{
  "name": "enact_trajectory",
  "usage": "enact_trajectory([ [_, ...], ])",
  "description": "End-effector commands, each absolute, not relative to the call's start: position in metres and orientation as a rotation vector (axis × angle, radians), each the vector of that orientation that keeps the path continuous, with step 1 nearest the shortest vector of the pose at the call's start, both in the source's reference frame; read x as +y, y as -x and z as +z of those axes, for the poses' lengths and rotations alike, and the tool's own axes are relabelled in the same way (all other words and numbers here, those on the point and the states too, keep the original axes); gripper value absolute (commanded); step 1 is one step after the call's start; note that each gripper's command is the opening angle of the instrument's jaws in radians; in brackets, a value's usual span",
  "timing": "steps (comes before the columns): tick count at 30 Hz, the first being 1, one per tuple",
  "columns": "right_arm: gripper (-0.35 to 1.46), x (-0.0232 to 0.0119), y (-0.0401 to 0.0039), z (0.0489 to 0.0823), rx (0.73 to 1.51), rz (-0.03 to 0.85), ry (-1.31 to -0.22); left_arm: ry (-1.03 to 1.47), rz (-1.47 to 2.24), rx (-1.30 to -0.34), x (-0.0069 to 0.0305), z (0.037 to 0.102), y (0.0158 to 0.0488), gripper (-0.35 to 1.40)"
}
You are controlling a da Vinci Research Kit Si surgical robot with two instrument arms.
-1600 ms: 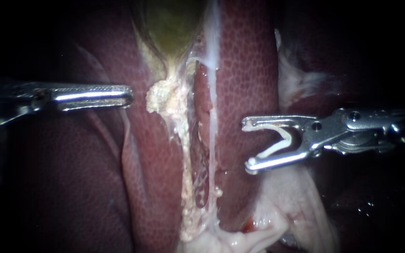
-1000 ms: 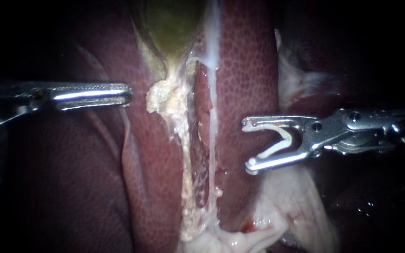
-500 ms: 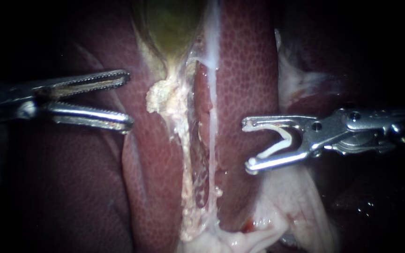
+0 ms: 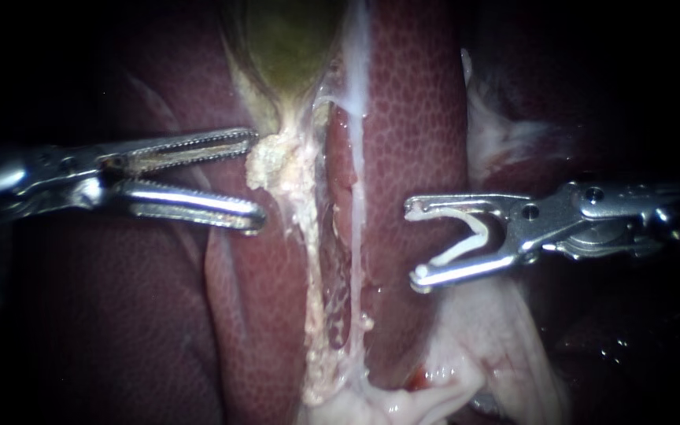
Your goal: Grabbing gallbladder
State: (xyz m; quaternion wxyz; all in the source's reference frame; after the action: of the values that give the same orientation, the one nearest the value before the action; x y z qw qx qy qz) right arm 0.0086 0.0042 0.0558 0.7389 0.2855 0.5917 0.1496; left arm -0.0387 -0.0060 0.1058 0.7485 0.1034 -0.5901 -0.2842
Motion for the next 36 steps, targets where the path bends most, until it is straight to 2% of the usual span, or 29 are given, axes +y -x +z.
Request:
enact_trajectory([
  [1, 0.60, 0.0041, -0.0086, 0.0558, 1.299, 0.328, -0.627, -0.225, -0.622, -1.290, -0.0060, 0.1060, 0.0389, 0.42],
  [9, 0.60, 0.0041, -0.0087, 0.0558, 1.298, 0.328, -0.626, -0.232, -0.637, -1.289, -0.0058, 0.1070, 0.0397, 0.39],
  [16, 0.60, 0.0041, -0.0088, 0.0558, 1.298, 0.328, -0.626, -0.262, -0.679, -1.287, -0.0058, 0.1071, 0.0399, 0.02],
  [20, 0.60, 0.0041, -0.0088, 0.0558, 1.298, 0.328, -0.626, -0.261, -0.703, -1.281, -0.0058, 0.1071, 0.0397, -0.35],
  [36, 0.60, 0.0041, -0.0087, 0.0557, 1.299, 0.328, -0.627, -0.279, -0.709, -1.257, -0.0058, 0.1061, 0.0383, -0.35],
])
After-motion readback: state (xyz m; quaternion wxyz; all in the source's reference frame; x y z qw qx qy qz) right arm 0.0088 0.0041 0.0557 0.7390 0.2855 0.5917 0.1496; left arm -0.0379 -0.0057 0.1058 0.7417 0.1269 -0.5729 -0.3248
